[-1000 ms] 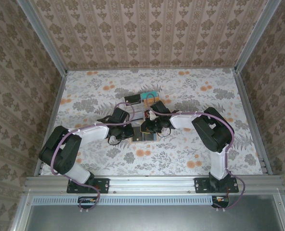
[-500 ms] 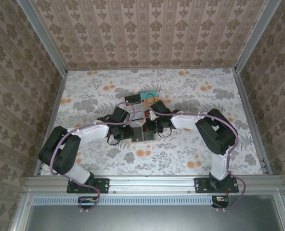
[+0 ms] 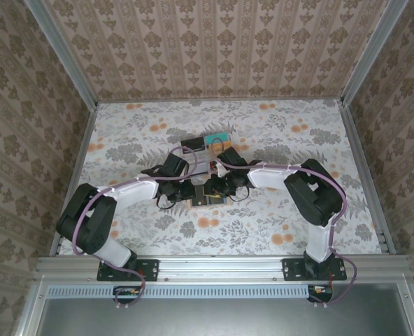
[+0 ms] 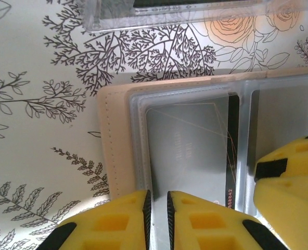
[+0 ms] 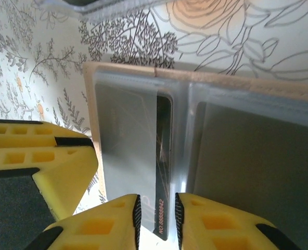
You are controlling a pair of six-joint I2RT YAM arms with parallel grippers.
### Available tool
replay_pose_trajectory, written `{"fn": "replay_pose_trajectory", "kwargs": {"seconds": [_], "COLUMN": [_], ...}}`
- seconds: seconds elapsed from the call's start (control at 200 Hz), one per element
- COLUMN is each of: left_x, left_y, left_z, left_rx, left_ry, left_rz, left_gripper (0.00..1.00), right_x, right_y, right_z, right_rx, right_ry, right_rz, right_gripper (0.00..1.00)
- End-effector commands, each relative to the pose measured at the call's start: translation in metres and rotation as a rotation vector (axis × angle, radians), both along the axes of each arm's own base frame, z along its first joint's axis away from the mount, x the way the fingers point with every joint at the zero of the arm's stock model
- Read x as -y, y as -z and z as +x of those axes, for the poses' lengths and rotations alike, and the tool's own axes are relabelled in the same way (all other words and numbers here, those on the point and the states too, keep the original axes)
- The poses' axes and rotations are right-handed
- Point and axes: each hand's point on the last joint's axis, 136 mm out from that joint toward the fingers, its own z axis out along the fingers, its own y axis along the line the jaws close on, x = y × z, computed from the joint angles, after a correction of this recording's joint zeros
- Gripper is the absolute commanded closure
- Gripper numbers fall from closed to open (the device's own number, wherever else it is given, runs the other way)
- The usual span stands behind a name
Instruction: Take the credit cards out of the card holder
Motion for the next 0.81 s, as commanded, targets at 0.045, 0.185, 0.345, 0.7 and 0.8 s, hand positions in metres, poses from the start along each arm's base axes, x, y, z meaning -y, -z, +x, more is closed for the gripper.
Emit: {"fn": "replay_pose_trajectory", "kwargs": {"seconds": [0.045, 0.185, 0.345, 0.7, 0.8], "left_x": [0.001, -0.001, -0.001, -0.012, -0.012], "left_y": [0.006, 0.016, 0.021, 0.027, 0.027], "left_z": [-0.001, -0.006, -0.01, -0.015, -0.016], "left_rx": [-0.028, -0.06, -0.085, -0.105, -0.109], "left_ry": [-0.004, -0.01, -0.013, -0.019, -0.014], "left_rz": [0.008, 0.02, 0.02, 0.078, 0.076], "left_gripper": [0.82, 0.83, 0.84, 0.85, 0.84], "right_x": [-0.002, -0.002, -0.001, 0.01, 0.011], "right_y": [0.003, 0.008, 0.016, 0.025, 0.025], "right_z": [-0.011, -0.014, -0.014, -0.012, -0.01], "right_rx": [-0.07, -0.084, -0.094, -0.071, -0.059], "right_ry": [0.004, -0.004, -0.006, 0.003, -0.001], "right_rz": [-0.01, -0.026, -0.052, -0.128, -0.133], "right_gripper": [0.73, 0.75, 0.78, 0.73, 0.73]}}
